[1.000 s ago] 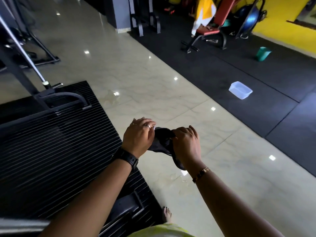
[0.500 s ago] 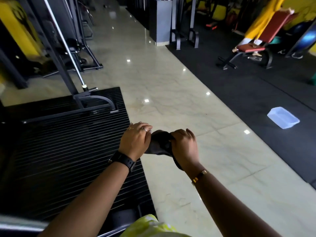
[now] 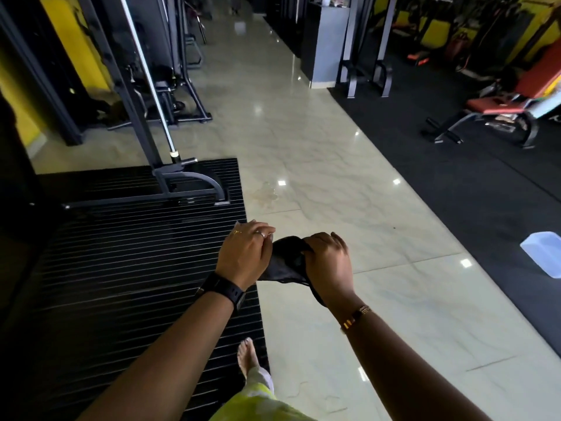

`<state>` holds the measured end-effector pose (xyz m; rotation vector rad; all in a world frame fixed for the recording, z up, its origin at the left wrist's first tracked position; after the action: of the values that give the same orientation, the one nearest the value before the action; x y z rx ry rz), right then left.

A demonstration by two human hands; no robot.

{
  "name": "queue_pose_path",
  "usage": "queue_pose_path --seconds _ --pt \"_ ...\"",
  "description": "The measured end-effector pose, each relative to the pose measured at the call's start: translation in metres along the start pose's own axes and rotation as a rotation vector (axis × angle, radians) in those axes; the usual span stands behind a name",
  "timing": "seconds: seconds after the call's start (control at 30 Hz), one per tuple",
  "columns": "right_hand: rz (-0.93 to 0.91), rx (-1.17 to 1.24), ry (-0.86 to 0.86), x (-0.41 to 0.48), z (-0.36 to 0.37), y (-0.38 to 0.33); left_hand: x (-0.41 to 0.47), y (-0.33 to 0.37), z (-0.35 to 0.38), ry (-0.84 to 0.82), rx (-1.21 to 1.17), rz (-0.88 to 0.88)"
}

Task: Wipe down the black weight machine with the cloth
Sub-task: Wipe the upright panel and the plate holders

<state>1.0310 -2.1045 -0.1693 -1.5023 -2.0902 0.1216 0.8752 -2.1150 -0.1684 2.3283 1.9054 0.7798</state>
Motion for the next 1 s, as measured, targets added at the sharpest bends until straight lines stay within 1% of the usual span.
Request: queue_pose_path --seconds 0.17,0.27,0.4,0.47,0.53,0.6,0.7,0.83,1.0 --pt "-0.068 0.04 -0.019 0.08 0.056 -0.02 0.054 -0.078 0.013 0.037 0.055 -0.059" --pt "-0.119 0.097 -0.055 0.14 0.095 -0.041 0.096 -0.138 0.013 0.046 0.077 -0.144" --pt "-0.168 0.094 -0.172 0.206 0.143 -0.075 0.136 -0.195 0.001 0.007 0.086 -0.209" --pt "-0.192 0.148 -0.183 0.234 0.158 -0.096 0.153 -0.222 -0.007 -0.01 0.097 -0.238" --pt "-0.229 0.193 -0.177 0.257 0.168 -0.116 0.165 -0.248 -0.016 0.0 0.122 -0.28" --pt "-0.252 0.207 -0.227 0.278 0.182 -0.132 0.174 -0.273 -0.027 0.035 0.151 -0.324" --pt "-0.26 0.221 -0.298 0.312 0.208 -0.149 0.181 -0.313 -0.041 0.048 0.152 -0.426" --pt "-0.291 0.27 -0.352 0.355 0.245 -0.179 0.187 -0.363 -0.055 -0.013 0.196 -0.598" --pt "-0.409 0.331 -0.433 0.412 0.294 -0.229 0.208 -0.425 -0.071 -0.087 0.328 -0.764"
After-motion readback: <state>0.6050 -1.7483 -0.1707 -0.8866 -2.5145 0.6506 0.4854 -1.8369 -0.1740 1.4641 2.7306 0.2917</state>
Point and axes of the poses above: each hand's wrist, its own x-axis towards the middle knuckle, its own z-axis out of the palm, y = z × x, the point moved 8 cm from there along x, towards the middle knuckle, and after that the axes turned 7 degrees about -y, right-handed, at the moved point
